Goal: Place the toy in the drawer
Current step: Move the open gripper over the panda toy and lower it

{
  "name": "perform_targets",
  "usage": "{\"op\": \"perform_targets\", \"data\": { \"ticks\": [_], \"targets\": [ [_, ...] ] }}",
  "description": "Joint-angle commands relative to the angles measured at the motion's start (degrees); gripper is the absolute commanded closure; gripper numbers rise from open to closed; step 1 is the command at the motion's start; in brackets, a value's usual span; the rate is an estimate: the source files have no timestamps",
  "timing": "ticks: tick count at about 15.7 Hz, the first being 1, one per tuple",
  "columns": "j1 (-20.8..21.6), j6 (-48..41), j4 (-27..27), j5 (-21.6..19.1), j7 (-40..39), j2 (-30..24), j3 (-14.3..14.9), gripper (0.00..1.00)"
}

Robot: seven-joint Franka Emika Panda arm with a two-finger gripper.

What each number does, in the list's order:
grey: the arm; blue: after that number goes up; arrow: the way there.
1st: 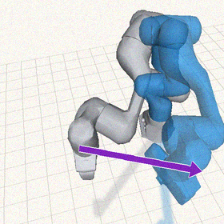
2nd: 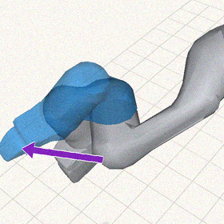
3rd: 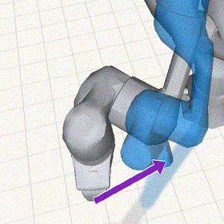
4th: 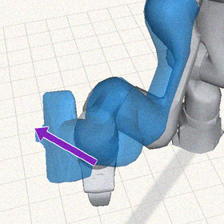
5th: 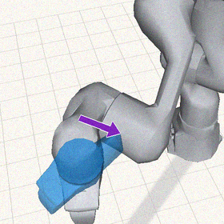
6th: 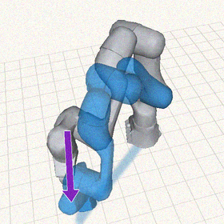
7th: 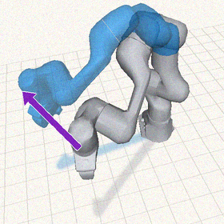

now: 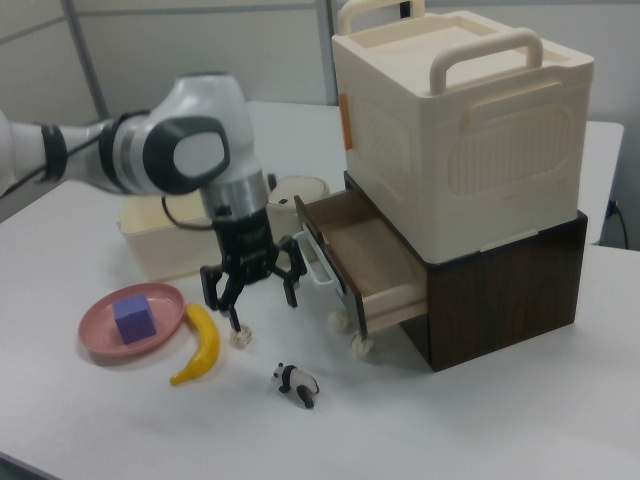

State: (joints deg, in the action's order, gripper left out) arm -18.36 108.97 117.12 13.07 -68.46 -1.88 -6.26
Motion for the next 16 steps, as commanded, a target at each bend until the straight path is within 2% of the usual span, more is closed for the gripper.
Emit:
{"op": "perform_targets", "data": {
  "ticks": [1, 4, 7, 8, 11, 12, 14, 16],
  "targets": [
    [1.39, 4.41, 4.35, 4.49, 5.17, 1.34, -1.12, 0.01],
    [1.84, 4.59, 4.35, 9.15, 7.89, 4.24, -1.12, 0.01],
    [1.93, 6.60, 4.08, 11.45, 10.96, 7.14, -1.12, 0.01],
    [2.53, 6.78, 3.91, 12.23, 13.85, 8.19, -1.12, 0.00],
    [4.83, 6.61, 3.64, 18.90, 22.82, 11.71, -1.12, 0.00],
    [4.91, 6.70, 3.64, 19.53, 23.97, 12.07, -1.12, 0.01],
    [4.91, 6.61, 3.56, 19.63, 24.07, 12.16, -1.12, 0.28],
    [5.09, 6.17, 2.86, 19.01, 26.60, 12.16, -1.21, 0.79]
  ]
}}
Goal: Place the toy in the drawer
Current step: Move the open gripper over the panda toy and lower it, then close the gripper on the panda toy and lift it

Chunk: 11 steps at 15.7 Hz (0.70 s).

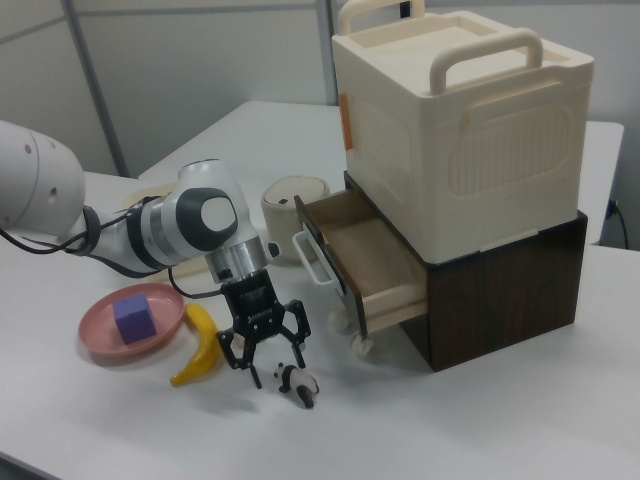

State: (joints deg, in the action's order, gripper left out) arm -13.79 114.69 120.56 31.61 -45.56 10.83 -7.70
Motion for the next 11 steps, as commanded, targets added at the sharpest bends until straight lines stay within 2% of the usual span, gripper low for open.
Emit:
{"op": "perform_targets", "data": {
  "ticks": [1, 3, 11],
  "targets": [
    [0.52, 0.45, -0.59, 0.47, 7.20, -0.54, 0.23, 1.00],
    [0.52, 0.80, -0.94, 0.47, 10.04, -0.02, 0.23, 1.00],
    [0.26, 0.62, -1.47, 0.29, 10.49, -0.46, 0.23, 1.00]
  ]
}}
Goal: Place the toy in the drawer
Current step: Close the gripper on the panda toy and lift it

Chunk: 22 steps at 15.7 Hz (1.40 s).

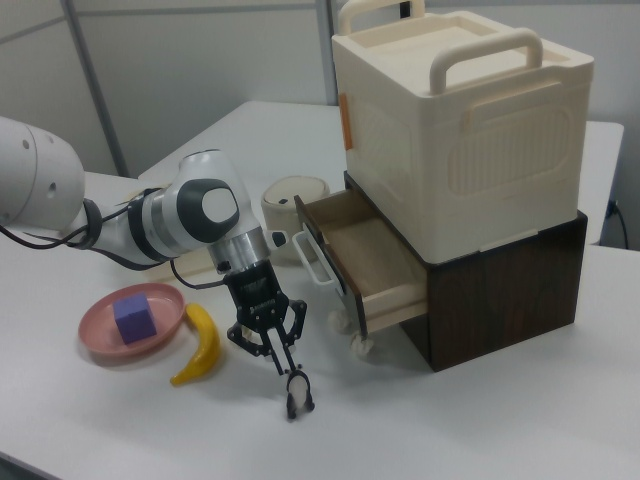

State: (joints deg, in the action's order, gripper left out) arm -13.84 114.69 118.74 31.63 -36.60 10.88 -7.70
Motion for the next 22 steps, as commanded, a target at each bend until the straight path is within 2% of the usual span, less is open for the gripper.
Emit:
{"op": "perform_targets", "data": {
  "ticks": [1, 4, 5, 6, 7, 10, 14, 16, 22],
  "targets": [
    [0.30, 0.62, 0.35, 0.28, 1.61, -0.51, 0.23, 1.00],
    [0.30, 0.44, 0.35, 0.28, 1.70, -0.51, 0.23, 1.00],
    [0.21, 0.27, 0.35, 0.28, 1.96, -0.60, 0.23, 0.75],
    [-0.05, -0.43, 0.35, 0.19, 2.31, -1.04, 0.32, 0.26],
    [-0.14, -1.30, 0.35, 0.19, 2.32, -1.74, 0.49, 0.00],
    [-0.93, -4.03, 0.35, -0.07, 2.49, -2.45, 0.67, 0.00],
    [-4.00, -5.61, 0.35, -5.07, 3.20, -2.62, 0.94, 0.00],
    [-5.14, -6.76, 0.35, -5.52, 4.16, -2.53, 0.94, 0.00],
    [-4.80, -6.06, -0.53, -6.23, 11.28, 1.15, 0.32, 0.00]
  ]
}}
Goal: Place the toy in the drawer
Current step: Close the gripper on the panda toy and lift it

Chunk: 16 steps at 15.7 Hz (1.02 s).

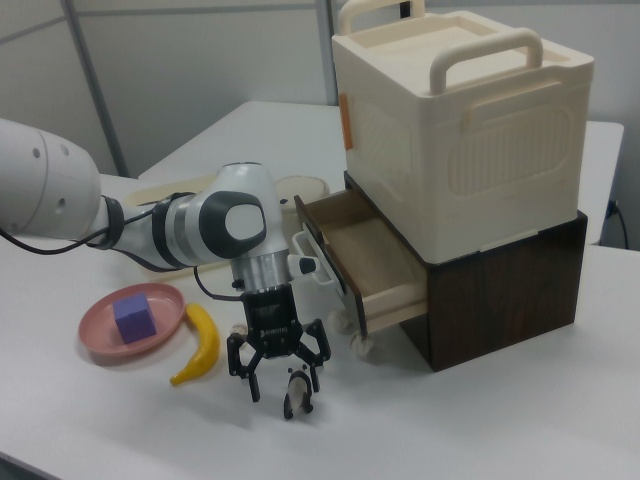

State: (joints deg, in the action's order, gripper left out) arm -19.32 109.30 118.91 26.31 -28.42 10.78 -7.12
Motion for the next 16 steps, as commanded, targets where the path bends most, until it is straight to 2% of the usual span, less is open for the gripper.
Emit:
{"op": "perform_targets", "data": {
  "ticks": [1, 5, 6, 8, 9, 10, 16],
  "targets": [
    [0.68, -0.75, -1.83, -0.91, 3.11, 2.13, -0.26, 0.00],
    [1.47, -0.75, -6.49, -0.91, 3.37, 6.53, -0.27, 0.02],
    [1.47, -0.75, -6.50, -0.91, 3.81, 6.54, -0.35, 0.17],
    [1.56, -0.67, -6.50, -0.91, 3.99, 6.54, -0.35, 0.71],
    [1.74, -0.75, -6.41, -0.91, 4.16, 6.54, -0.35, 0.90],
    [1.91, -0.75, -6.41, -0.91, 4.86, 6.54, -0.35, 1.00],
    [1.91, -0.75, -6.50, -0.99, 6.01, 6.27, -1.23, 1.00]
  ]
}}
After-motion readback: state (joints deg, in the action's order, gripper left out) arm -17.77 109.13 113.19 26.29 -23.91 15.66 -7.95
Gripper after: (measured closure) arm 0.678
